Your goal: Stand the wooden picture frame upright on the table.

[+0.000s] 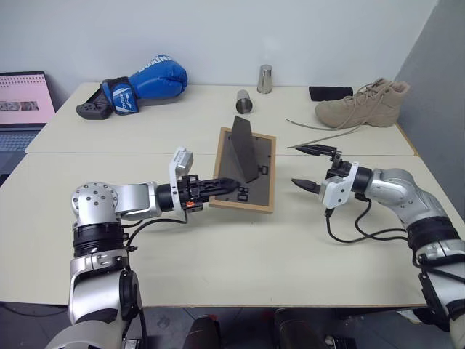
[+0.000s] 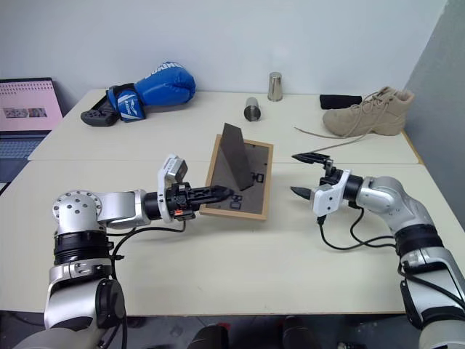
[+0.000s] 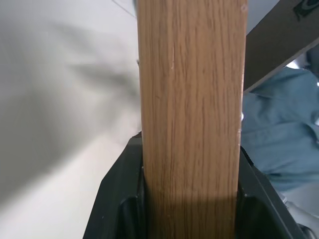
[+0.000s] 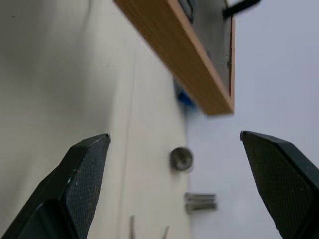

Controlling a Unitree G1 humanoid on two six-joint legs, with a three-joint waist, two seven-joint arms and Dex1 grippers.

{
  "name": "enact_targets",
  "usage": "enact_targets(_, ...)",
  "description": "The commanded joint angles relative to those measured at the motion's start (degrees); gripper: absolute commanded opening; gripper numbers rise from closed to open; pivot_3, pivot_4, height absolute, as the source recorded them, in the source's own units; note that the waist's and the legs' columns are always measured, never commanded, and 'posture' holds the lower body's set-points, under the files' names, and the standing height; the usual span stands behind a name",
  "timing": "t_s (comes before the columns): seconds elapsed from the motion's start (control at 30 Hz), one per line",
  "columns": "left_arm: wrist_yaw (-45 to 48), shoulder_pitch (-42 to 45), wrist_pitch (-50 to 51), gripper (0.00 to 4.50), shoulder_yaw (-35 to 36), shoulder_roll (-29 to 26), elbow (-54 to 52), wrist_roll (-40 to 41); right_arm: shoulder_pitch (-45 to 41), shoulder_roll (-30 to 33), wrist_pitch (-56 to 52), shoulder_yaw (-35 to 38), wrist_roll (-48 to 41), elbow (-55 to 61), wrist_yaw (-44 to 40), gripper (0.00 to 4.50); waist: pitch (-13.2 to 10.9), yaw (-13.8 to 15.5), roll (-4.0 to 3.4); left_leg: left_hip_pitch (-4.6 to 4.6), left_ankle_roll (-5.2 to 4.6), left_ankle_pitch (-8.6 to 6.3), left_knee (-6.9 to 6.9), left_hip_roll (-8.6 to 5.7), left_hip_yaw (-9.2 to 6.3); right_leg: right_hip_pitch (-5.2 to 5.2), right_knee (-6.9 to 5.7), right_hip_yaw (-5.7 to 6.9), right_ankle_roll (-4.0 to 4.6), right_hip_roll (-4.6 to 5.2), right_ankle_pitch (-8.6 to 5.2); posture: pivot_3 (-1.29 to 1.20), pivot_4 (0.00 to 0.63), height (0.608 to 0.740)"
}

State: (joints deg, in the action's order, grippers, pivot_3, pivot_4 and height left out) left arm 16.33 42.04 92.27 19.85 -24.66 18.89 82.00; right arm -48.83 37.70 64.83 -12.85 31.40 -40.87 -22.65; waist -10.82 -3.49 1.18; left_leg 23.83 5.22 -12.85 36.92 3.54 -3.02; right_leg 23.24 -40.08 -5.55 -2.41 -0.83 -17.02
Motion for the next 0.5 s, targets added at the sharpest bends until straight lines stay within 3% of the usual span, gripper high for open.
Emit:
enact_targets(0.03,-6.39,-1.03,-0.03,1.29,0.15,0.35,-1.24,10.17,-2.65,-1.00,2.44,-1.23,7.30,-1.25,9.71,4.45,0.00,0.02,0.00,0.00,0.00,0.00,0.00,0.00,-0.01,0.00,0.00,0.00,0.00,0.00,0.00,0.00,0.150,0.740)
enact_targets(0.27,-20.21,-6.93,-10.46,1.29,-7.29,-1.43,-5.99,30.00,-5.85,-2.97,3.96,-4.53,15.66,-1.50,21.68,4.45,0.00,0.20,0.00,-0.01,0.01,0.01,0.03,-0.07,0.02,-0.01,-0.02,-0.03,0.01,0.11,0.01,0.00,0.150,0.740)
enact_targets(0.47,-21.58,-9.79,-13.95,1.29,-8.41,-0.84,-10.17,31.00,-7.53,-3.00,5.15,-6.90,19.98,-0.91,29.36,4.45,0.01,0.26,0.01,-0.03,0.02,0.01,0.03,-0.11,0.02,-0.03,-0.03,-0.04,0.01,0.11,0.01,0.00,0.150,0.740)
enact_targets(0.5,-21.67,-10.06,-14.32,1.29,-8.47,-0.80,-10.60,31.00,-7.81,-2.96,5.67,-7.33,20.08,-1.27,29.86,4.28,0.01,0.26,0.01,-0.03,0.02,0.01,0.03,-0.11,0.02,-0.04,-0.03,-0.03,0.01,0.10,0.01,0.00,0.150,0.740)
